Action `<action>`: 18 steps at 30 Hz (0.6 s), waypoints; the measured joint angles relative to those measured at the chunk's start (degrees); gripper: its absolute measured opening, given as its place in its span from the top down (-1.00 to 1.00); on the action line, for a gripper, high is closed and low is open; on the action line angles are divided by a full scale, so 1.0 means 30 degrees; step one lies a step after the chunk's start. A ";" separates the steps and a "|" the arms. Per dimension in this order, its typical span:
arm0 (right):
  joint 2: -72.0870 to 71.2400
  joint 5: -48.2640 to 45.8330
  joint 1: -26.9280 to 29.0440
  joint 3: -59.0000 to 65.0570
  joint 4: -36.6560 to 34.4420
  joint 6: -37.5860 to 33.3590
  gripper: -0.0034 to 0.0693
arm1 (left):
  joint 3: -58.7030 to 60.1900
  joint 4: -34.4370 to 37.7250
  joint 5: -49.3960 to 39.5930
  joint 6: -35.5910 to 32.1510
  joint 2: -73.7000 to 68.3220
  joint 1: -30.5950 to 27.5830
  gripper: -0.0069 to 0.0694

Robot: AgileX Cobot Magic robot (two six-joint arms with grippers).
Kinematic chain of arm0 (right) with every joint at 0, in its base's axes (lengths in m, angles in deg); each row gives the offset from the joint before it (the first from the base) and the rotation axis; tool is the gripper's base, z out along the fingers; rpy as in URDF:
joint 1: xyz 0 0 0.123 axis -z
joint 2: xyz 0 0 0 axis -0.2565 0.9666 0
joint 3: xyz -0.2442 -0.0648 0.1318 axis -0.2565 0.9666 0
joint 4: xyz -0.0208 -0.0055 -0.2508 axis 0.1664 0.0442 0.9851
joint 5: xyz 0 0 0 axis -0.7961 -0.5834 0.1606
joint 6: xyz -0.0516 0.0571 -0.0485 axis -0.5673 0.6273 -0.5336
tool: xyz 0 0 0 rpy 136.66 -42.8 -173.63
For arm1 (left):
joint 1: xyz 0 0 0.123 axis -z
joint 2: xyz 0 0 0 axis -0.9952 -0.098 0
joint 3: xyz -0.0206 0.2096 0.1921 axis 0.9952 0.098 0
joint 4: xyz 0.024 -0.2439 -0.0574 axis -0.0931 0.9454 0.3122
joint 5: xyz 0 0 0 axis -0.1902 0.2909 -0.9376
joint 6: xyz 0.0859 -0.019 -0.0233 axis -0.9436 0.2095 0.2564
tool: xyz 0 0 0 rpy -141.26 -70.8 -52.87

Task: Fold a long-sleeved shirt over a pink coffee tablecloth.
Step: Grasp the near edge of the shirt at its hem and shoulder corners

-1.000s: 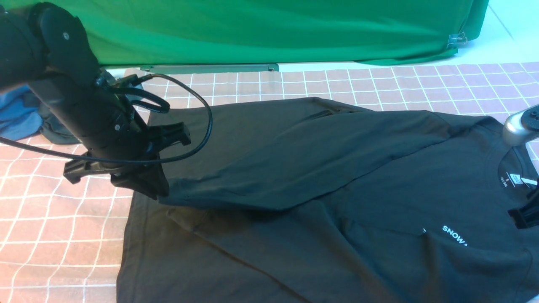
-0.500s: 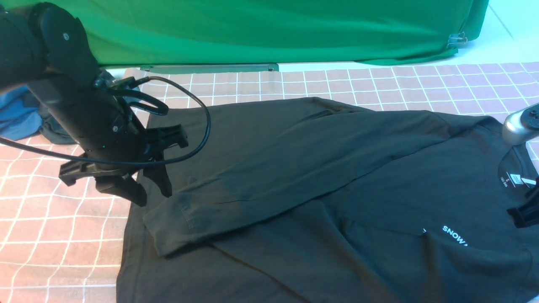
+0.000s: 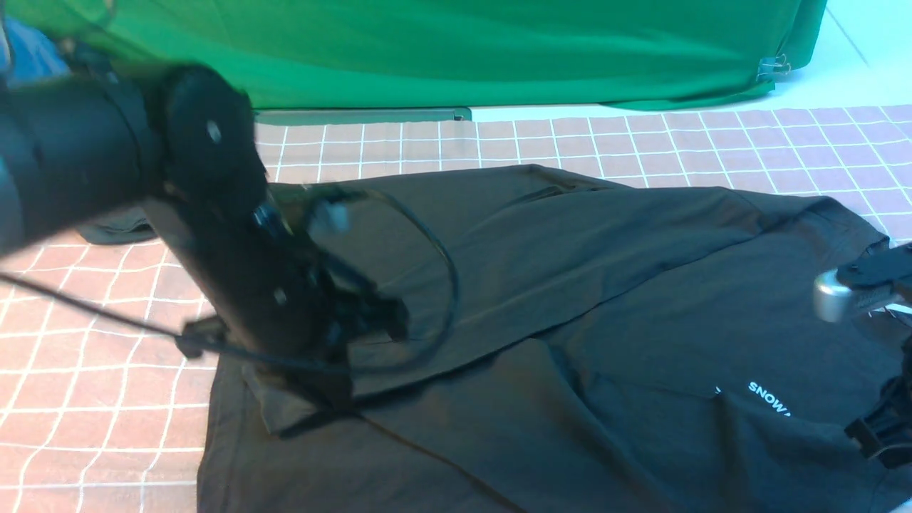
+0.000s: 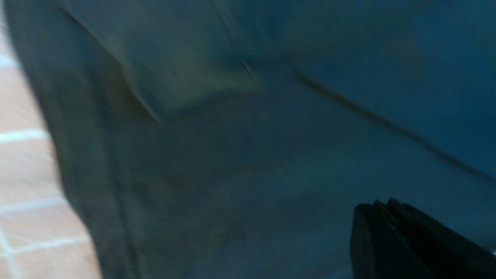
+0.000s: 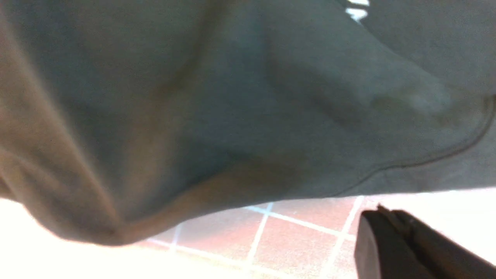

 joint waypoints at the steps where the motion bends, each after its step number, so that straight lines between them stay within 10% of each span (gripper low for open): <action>1: 0.0018 0.0079 0.0240 0.0000 -0.0031 0.0021 0.81 | 0.0428 0.0040 0.0233 0.0244 0.0283 0.0287 0.79; 18: 0.0018 0.0367 0.0664 0.1654 -0.1738 0.0640 -0.21 | 0.7395 0.0275 0.7182 0.1844 0.1147 0.1661 0.79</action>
